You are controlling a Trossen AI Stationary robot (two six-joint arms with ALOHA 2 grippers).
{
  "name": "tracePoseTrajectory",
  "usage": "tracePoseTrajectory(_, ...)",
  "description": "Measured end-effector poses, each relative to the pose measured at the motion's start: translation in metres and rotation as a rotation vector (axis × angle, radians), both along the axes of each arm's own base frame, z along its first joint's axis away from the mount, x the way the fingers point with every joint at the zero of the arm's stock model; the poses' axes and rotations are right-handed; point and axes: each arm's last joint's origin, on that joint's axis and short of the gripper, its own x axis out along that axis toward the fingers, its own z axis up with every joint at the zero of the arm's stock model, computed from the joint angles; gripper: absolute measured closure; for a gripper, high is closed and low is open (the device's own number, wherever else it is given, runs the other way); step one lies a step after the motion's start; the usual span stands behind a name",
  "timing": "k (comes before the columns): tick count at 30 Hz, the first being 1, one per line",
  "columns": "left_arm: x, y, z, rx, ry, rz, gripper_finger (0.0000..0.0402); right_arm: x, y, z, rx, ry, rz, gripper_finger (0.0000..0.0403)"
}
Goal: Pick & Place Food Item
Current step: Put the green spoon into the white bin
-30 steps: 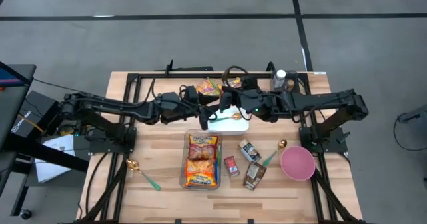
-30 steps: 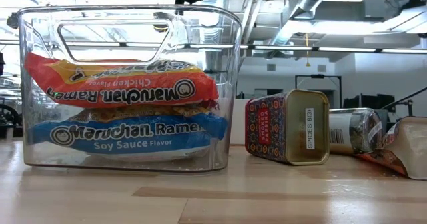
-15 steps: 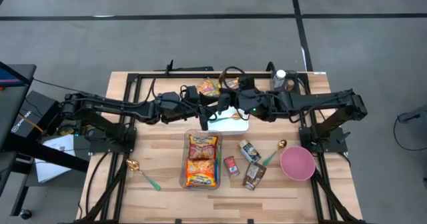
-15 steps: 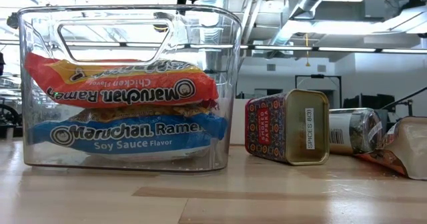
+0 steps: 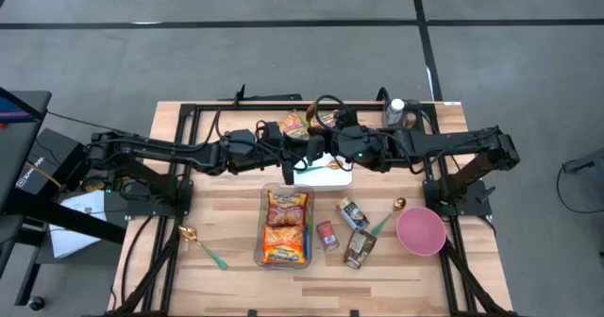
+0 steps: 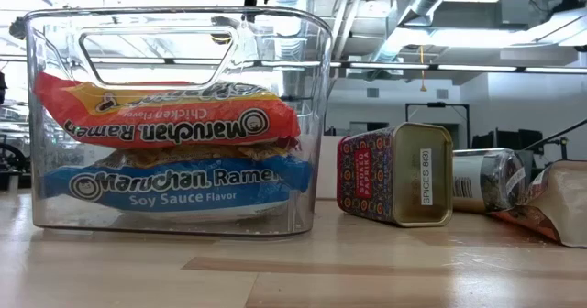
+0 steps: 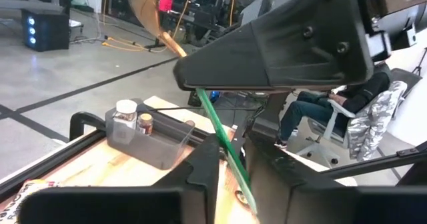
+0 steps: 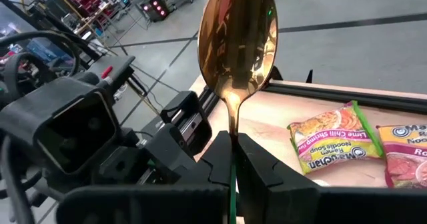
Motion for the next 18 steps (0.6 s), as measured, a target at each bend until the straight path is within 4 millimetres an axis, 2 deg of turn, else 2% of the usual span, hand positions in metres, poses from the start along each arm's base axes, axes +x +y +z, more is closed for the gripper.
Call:
tracePoseTrajectory(5,-0.0007,0.0013,-0.0021,-0.008,0.020,0.040,0.0391,-0.0001,0.0002,0.0004,-0.020,0.013,0.011,0.0401)
tracePoseTrajectory(11,-0.0011,0.0031,-0.0029,-0.013,0.029,0.058,0.0397,0.0002,0.0026,0.0011,-0.036,0.016,0.027,0.0389)
tracePoseTrajectory(18,-0.0010,0.0028,-0.0040,-0.020,0.037,0.052,0.0399,0.0014,0.0029,0.0026,-0.021,-0.005,0.051,0.0326)
